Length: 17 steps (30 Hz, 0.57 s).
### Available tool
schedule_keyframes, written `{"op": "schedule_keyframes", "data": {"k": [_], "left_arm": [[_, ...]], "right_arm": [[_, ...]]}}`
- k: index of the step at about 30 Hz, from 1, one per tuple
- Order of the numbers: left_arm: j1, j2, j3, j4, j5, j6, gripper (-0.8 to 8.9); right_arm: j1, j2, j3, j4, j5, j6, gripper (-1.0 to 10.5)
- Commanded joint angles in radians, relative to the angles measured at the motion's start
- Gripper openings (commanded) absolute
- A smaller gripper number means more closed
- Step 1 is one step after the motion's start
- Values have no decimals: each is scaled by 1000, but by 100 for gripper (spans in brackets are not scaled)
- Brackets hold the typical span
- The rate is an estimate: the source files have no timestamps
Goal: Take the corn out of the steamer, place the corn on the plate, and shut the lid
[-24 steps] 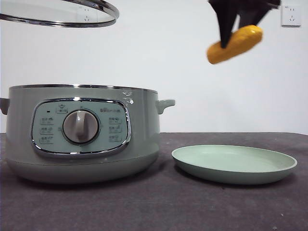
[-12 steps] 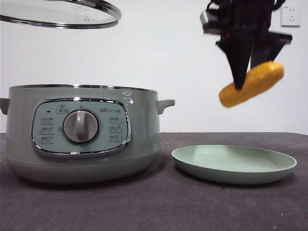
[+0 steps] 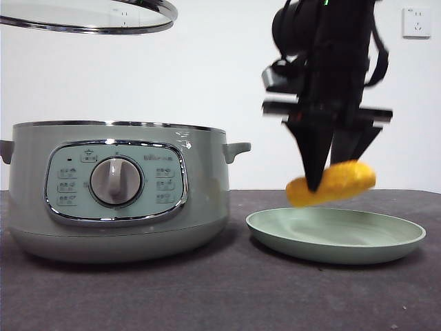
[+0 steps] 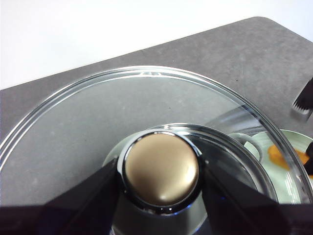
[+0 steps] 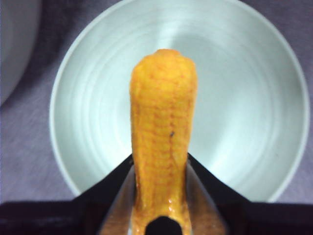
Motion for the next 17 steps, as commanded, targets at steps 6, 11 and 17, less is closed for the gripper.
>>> {"op": "schedule_keyframes", "data": {"k": [6, 11, 17], "left_arm": [[-3, -9, 11, 56, 0, 0, -9], [-3, -9, 11, 56, 0, 1, -9], [-3, -9, 11, 55, 1, 1, -9]], "right_arm": [[14, 7, -143, 179, 38, 27, -16], [8, 7, -159, 191, 37, 26, 154], [4, 7, -159, 185, 34, 26, 331]]}}
